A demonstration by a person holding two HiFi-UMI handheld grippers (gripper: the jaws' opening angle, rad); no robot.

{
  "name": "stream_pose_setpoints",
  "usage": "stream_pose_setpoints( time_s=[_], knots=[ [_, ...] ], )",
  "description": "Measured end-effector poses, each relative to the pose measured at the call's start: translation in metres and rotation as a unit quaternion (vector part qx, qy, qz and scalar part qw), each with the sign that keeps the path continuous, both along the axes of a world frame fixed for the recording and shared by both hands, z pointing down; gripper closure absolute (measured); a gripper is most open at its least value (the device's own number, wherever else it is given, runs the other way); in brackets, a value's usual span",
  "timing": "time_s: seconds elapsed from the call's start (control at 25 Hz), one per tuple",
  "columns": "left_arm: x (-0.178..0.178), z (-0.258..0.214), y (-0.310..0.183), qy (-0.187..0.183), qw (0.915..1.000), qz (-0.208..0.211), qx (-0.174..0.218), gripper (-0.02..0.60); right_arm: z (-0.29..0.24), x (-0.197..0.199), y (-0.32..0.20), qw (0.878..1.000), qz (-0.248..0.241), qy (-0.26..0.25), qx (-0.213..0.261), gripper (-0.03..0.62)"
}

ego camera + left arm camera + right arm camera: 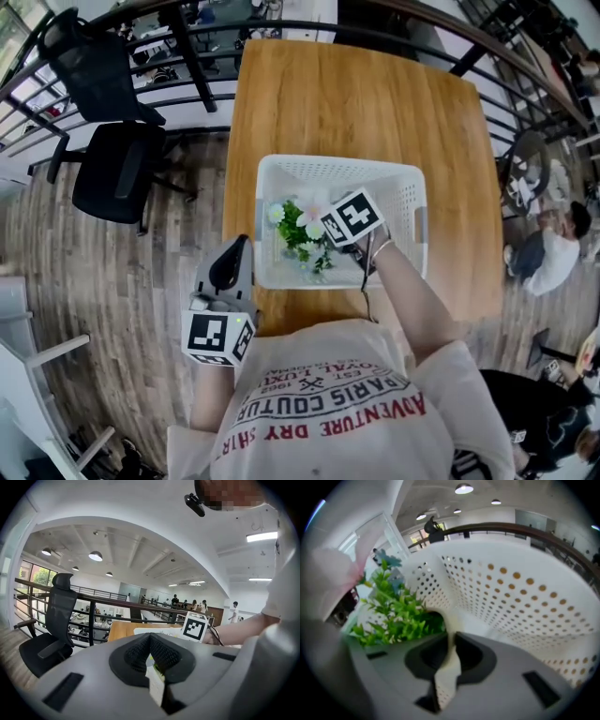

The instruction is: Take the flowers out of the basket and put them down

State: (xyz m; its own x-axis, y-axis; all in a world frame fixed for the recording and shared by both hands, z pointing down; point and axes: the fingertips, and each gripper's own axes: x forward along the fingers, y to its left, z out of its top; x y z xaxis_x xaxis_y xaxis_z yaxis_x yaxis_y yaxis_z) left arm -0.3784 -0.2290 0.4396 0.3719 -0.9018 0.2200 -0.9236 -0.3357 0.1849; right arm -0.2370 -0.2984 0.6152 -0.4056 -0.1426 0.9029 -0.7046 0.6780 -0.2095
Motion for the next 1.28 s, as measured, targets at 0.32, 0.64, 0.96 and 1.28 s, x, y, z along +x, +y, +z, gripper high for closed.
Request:
stream_pose_setpoints(
  time_s=[0.32,0.64,0.96,1.28],
  knots=[
    [0.071,-0.035,0.009,-0.013,0.9991,0.031,0.024,0.557,-0.102,0.052,-0.011,0.99,0.021,-0.063,0.121,0.525],
    [0.147,-0.069,0.013,-0.038,0.9966,0.037,0.063,0.557,-0.194,0.124,-0.004,0.969,0.024,-0.115,0.218,0.525],
    [0.263,-0.091,0.02,-0.042,0.9933,0.051,0.094,0.557,-0.242,0.255,0.016,0.948,0.046,-0.104,0.298,0.525],
    [0.346,-0.078,0.03,-0.059,0.9923,0.07,0.084,0.557,-0.188,0.356,0.025,0.96,0.089,-0.086,0.252,0.523]
  ],
)
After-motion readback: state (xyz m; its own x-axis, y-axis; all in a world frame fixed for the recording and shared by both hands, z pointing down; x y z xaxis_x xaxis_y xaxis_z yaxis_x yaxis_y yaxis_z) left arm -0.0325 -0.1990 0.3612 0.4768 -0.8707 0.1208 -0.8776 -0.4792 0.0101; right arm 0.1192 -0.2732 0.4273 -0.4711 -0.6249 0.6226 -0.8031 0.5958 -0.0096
